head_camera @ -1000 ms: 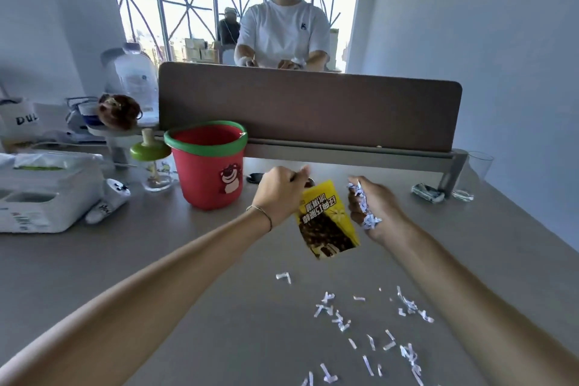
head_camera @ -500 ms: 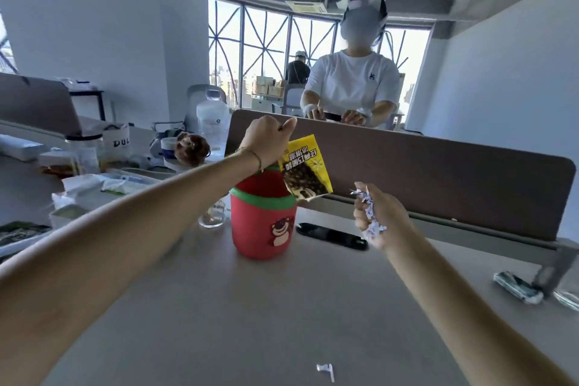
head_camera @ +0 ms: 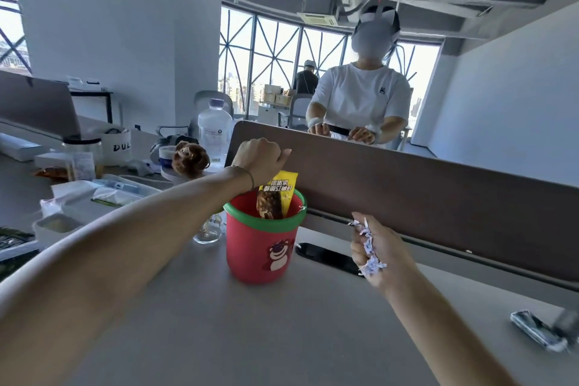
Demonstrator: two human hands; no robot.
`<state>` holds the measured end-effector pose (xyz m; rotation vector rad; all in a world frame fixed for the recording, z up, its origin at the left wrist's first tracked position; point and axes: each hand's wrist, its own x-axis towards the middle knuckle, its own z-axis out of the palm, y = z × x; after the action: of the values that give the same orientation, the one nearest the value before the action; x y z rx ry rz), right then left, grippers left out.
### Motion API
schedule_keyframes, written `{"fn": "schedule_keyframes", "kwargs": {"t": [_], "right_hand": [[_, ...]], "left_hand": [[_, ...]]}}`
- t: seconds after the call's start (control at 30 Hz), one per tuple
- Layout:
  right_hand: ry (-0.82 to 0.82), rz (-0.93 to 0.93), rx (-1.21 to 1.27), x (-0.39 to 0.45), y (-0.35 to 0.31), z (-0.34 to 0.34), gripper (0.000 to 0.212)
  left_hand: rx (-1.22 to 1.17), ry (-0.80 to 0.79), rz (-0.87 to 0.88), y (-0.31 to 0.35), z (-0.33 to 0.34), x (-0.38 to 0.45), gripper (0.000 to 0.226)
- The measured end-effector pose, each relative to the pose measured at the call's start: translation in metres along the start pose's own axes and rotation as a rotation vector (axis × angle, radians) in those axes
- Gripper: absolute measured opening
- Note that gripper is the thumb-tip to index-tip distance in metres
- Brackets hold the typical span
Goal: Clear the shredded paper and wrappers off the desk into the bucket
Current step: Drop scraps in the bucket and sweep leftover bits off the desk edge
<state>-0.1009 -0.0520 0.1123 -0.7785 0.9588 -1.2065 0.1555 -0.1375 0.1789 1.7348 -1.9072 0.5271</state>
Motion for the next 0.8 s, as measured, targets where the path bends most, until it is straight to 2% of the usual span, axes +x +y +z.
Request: {"fn": "schedule_keyframes", "kwargs": {"t": [0.13,0.27,0.37,0.4,0.47,0.67,0.73,0.8], "right_hand": [[0.010,-0.027,-0.032,0.004,-0.001,0.017,0.025],[-0.042,-0.049,-0.070,0.014,-0.006,0.045,0.035],[-0.078,-0.056,-0.099,0.023,-0.011,0.073,0.037],[-0.090,-0.061,-0.104,0.027,-0.012,0.084,0.037],[-0.116,-0.088,-0.118,0.035,-0.012,0.107,0.033],[-0.087,-0.286,-0.314,0.071,-0.005,0.162,0.034],[-0.084,-0.420,-0.504,0.081,0.000,0.172,0.045],[-0.065,-0.581,-0.816,0.089,0.005,0.177,0.053]], "left_hand": [[-0.051,-0.099,-0.039,0.000,0.026,-0.009,0.056],[-0.203,-0.333,-0.122,-0.008,0.041,-0.012,0.048],[-0.287,-0.452,-0.063,-0.016,0.036,-0.020,0.020],[-0.310,-0.463,-0.038,-0.017,0.033,-0.024,0.021],[-0.337,-0.447,-0.033,-0.018,0.024,-0.036,0.026],[-0.338,-0.214,-0.166,-0.033,0.005,-0.068,0.028],[-0.347,-0.184,-0.200,-0.041,0.002,-0.077,0.029],[-0.345,-0.172,-0.234,-0.046,-0.001,-0.086,0.032]]}}
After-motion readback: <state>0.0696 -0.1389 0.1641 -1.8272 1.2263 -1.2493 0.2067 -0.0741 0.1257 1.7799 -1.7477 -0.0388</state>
